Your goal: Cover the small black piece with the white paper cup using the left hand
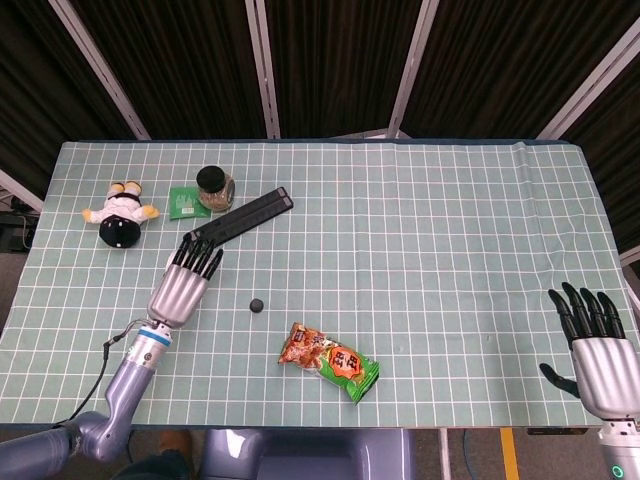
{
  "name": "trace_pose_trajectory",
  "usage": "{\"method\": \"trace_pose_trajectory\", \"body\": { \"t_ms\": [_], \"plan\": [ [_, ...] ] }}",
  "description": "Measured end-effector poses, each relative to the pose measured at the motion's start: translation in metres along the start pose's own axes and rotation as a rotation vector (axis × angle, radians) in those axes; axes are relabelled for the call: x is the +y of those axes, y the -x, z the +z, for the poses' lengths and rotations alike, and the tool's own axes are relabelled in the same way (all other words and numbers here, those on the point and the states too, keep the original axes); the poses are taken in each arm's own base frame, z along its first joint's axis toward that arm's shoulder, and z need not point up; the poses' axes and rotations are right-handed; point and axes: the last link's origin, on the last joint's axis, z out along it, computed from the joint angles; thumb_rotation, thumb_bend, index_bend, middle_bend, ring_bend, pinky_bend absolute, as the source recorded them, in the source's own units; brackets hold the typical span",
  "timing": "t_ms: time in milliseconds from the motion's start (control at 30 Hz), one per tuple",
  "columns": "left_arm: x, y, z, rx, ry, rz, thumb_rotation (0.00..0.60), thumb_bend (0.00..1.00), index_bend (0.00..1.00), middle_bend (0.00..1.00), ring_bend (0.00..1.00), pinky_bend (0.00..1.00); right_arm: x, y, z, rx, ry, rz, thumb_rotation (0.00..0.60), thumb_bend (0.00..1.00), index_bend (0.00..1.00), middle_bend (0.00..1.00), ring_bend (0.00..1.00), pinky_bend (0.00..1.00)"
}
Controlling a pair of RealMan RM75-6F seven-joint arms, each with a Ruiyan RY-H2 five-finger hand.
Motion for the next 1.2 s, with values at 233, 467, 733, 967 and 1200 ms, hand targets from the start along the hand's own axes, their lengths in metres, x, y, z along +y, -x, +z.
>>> {"method": "trace_pose_trajectory", "body": {
  "t_ms": [233,467,733,967,1200],
  "plan": [
    [0.006,0.01,0.013,-0.034,-0.003,0.078,0.6,0.01,0.14,0.06,0.01,0.1,0.002,0.002,0.002,-0.006,0.013,-0.005,0.6,0.0,0.0,0.0,0.0,0.0],
    [0.005,0.023,0.017,-0.067,-0.023,0.07,0.6,0.01,0.23,0.11,0.09,0.19,0.002,0.004,0.004,-0.011,0.022,-0.01,0.6,0.0,0.0,0.0,0.0,0.0],
    [0.012,0.03,0.021,-0.066,-0.017,0.028,0.6,0.01,0.25,0.16,0.16,0.25,0.003,0.005,0.006,-0.018,0.025,-0.011,0.6,0.0,0.0,0.0,0.0,0.0],
    [0.02,0.036,0.026,-0.067,-0.023,0.027,0.6,0.01,0.42,0.36,0.33,0.42,0.004,0.005,0.007,-0.017,0.028,-0.008,0.6,0.0,0.0,0.0,0.0,0.0],
    [0.021,0.037,0.029,-0.044,-0.046,0.027,0.6,0.01,0.5,0.45,0.41,0.48,0.005,0.005,0.007,-0.019,0.029,-0.005,0.6,0.0,0.0,0.0,0.0,0.0]
  ]
}}
